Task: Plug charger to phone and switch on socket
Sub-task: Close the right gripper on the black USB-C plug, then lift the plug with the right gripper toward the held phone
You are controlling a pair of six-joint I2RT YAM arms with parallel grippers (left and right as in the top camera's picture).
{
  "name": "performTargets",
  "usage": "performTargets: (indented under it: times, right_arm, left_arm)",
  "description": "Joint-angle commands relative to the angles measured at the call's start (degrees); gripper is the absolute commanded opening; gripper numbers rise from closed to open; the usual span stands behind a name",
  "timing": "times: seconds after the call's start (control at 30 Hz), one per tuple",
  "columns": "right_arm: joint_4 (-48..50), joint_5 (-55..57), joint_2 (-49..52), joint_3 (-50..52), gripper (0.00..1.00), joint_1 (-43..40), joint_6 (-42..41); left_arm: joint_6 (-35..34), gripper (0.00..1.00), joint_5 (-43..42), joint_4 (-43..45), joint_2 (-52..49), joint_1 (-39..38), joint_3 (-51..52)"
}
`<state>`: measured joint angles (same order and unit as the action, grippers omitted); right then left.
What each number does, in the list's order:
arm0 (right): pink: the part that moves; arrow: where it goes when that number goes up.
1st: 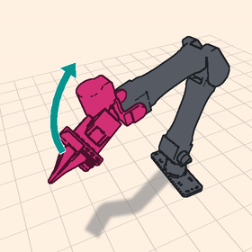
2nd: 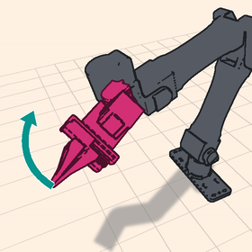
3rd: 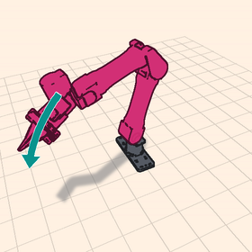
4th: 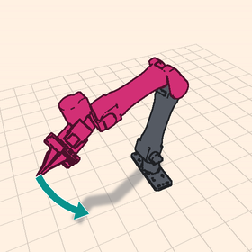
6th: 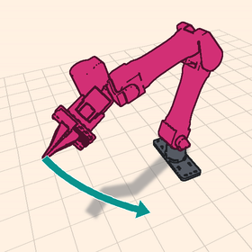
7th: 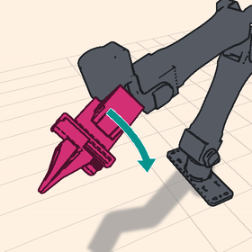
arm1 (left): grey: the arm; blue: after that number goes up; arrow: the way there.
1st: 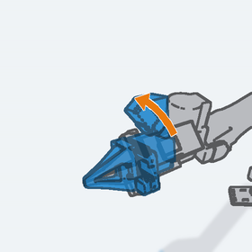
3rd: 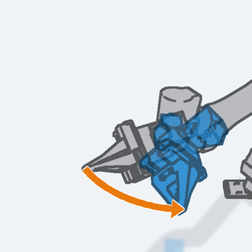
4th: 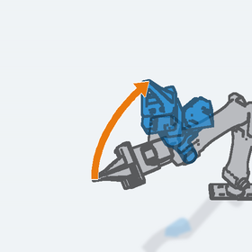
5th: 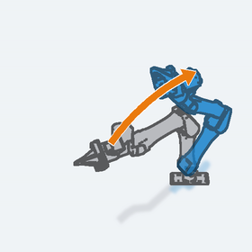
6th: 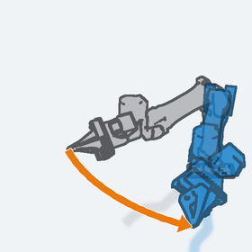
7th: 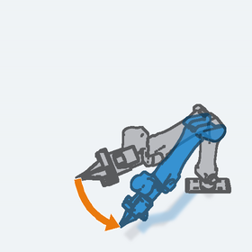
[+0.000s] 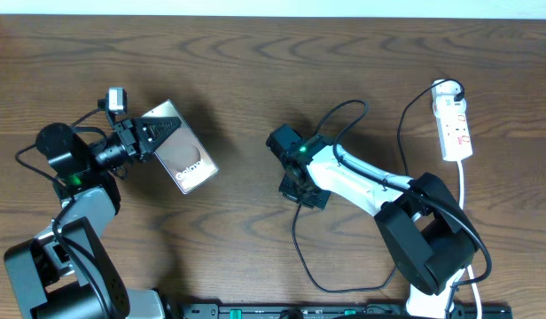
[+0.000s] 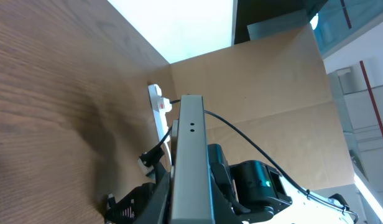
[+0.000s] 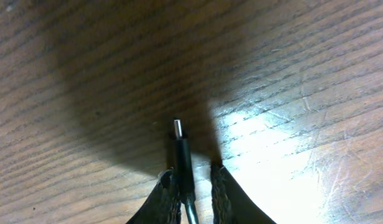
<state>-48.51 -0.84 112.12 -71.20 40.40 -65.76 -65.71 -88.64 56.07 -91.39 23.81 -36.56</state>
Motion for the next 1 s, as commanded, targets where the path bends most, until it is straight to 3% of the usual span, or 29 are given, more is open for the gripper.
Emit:
performTargets:
  times: [0.0,0.33,0.67,0.8,0.97]
  right_arm:
    - [0.3,1.9,1.5,-0.4,0.13,-0.2,-0.5]
    - [0.3,2.5,1.5,-0.4,0.01,-0.2,-0.4]
    - [0.3,7.2,1.5,-0.4,0.01,-0.2,-0.4]
    - [0.6,8.5,1.1,-0.4,0.01,-0.3,5.1]
    - [1.0,5.2,-2.6,-2.9,0.01,-1.4,19.9]
  left_arm:
    - [0.8,0.08,-1.4,0.6,0.4,0.3,0.0]
    - [0.8,0.07,-1.4,0.6,0.4,0.3,0.0]
    - [0.8,0.07,-1.4,0.6,0.4,0.3,0.0]
    - [0.8,0.07,-1.4,0.6,0.4,0.3,0.0]
    - [1.1,0.07,-1.4,0.6,0.4,0.3,0.0]
